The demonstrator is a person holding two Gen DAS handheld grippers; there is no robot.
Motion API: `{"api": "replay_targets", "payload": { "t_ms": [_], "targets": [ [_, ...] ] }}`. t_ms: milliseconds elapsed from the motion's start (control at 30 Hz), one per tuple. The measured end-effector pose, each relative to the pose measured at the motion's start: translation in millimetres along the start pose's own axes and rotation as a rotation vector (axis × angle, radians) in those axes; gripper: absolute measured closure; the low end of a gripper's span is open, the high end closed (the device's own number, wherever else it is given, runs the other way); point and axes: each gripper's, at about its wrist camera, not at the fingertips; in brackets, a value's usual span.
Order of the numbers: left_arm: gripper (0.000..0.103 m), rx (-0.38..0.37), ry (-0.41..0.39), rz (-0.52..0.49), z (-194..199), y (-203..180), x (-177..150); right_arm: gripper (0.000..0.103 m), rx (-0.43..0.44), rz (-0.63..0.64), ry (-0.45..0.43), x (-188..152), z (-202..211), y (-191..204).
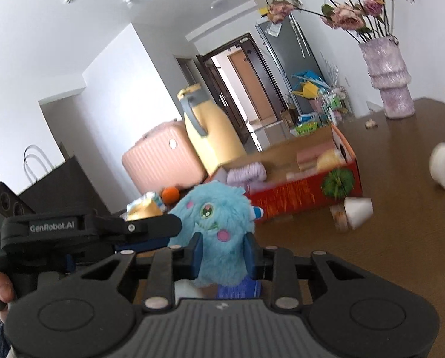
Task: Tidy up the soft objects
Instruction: 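Carry the blue plush into the box and open the left tool, then withdraw the left tool from the box toward the tissue pack and mesh bag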
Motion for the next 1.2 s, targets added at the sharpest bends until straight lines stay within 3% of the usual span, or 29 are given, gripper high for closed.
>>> {"api": "replay_targets", "payload": {
  "t_ms": [167, 333, 500, 600, 700, 800, 967, 1200],
  "targets": [
    [0.072, 0.022, -0.002, -0.02, -45.9, 11.0, 75.8, 0.076, -0.001, 0.013, -0.026, 72.0, -66.8, -19.6],
    [0.072, 0.096, 0.051, 0.012, -124.9, 50.0, 153.3, 0.077, -0.032, -0.015, 0.083, 143.4, -177.4, -63.6],
    [0.074, 0.156, 0.124, 0.099, -207.1, 101.0, 196.2, 0.078, -0.092, -0.02, 0.198, 167.3, -266.6, -102.1],
    [0.078, 0.206, 0.179, 0.131, -250.4, 124.8, 206.4, 0.079, -0.14, -0.051, 0.29, 166.7, -313.0, -128.1],
    [0.077, 0.272, 0.226, 0.149, -287.3, 144.1, 211.3, 0.086, -0.181, -0.088, 0.37, 156.3, -346.1, -146.5],
    [0.076, 0.311, 0.238, 0.155, -302.9, 151.9, 214.0, 0.084, -0.239, -0.039, 0.4, 147.6, -358.8, -147.6],
    [0.072, 0.315, 0.22, 0.132, -290.5, 149.8, 214.2, 0.084, -0.234, 0.005, 0.37, 153.4, -341.4, -134.4],
    [0.044, 0.347, 0.118, 0.013, -213.2, 108.7, 226.1, 0.08, -0.272, 0.14, 0.25, 202.3, -249.0, -88.2]
  ]
}}
Point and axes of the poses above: each gripper's, at about its wrist camera, not at the fingertips, and z roughly against the way its jaws point, y to its left, x to its top, and after that the axes turned 5 degrees about x, right-handed
